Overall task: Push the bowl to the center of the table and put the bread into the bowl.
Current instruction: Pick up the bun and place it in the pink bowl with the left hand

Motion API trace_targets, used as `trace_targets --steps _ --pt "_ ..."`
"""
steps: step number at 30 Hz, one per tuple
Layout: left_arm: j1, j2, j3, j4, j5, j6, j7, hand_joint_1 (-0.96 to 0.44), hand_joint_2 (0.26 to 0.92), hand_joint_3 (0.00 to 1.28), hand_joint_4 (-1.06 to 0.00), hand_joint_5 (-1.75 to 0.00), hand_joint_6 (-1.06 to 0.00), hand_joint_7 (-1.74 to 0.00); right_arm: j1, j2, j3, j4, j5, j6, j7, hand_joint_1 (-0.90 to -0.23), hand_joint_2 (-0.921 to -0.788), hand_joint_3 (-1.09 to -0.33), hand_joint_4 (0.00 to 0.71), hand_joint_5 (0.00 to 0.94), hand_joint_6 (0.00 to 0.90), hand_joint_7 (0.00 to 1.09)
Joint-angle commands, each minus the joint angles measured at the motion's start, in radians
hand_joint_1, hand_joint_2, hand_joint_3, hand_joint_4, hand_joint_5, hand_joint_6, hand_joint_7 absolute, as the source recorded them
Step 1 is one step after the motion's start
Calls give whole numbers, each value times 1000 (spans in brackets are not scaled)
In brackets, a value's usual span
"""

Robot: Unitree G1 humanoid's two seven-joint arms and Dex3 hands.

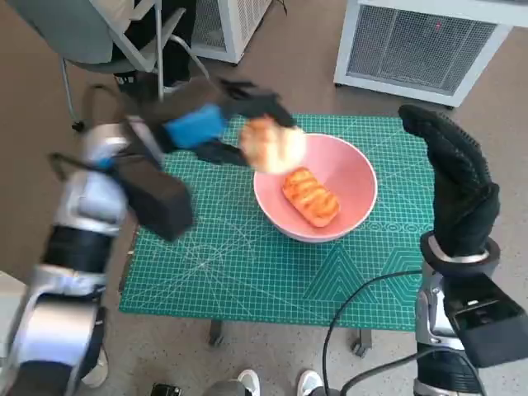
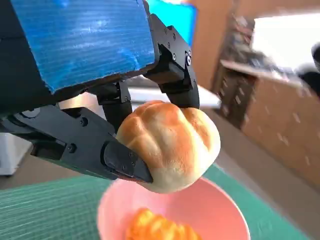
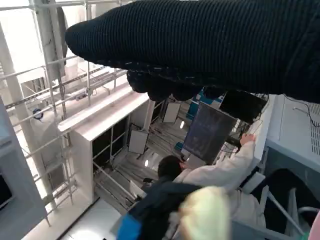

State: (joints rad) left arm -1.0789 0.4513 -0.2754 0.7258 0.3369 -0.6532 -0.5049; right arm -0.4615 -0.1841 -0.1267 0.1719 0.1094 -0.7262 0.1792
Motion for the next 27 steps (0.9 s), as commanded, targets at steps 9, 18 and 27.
trace_targets --steps 9,18,27 --pt "-149 -126 -155 296 184 29 48 1 920 139 -554 -1325 -598 -1174 17 2 2 -4 5 10 -2 -402 -921 -522 442 3 91 721" --pt "-155 -165 -231 361 272 110 58 -85 894 44 -435 -128 -443 -168 35 3 -2 -26 13 15 -4 -403 -921 -516 444 3 96 716" --pt "-119 -148 -242 329 293 82 104 -193 864 2 -202 -4 -375 -12 39 3 -8 -37 -2 15 -16 -406 -921 -513 447 4 102 706"
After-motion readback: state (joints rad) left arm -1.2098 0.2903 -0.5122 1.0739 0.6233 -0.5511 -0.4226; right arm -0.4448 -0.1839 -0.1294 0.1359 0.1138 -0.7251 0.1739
